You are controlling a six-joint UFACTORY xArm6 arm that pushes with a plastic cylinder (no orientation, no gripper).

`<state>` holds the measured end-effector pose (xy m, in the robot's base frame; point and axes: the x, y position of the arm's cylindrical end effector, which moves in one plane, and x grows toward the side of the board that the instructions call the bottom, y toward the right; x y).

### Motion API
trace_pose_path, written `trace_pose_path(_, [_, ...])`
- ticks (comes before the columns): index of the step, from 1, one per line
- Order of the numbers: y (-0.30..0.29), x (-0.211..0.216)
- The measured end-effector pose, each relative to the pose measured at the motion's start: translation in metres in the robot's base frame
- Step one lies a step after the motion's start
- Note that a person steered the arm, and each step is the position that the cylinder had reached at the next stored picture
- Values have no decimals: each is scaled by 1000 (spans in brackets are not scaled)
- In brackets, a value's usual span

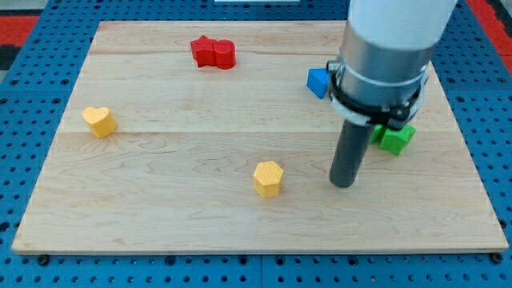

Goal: Push the yellow blocks together

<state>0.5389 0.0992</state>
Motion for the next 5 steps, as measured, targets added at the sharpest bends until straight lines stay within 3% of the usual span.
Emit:
trace_pose_path(1, [-32,10])
trace_pose_path(4, [-212,-44])
trace_pose_path(5, [-207,-58])
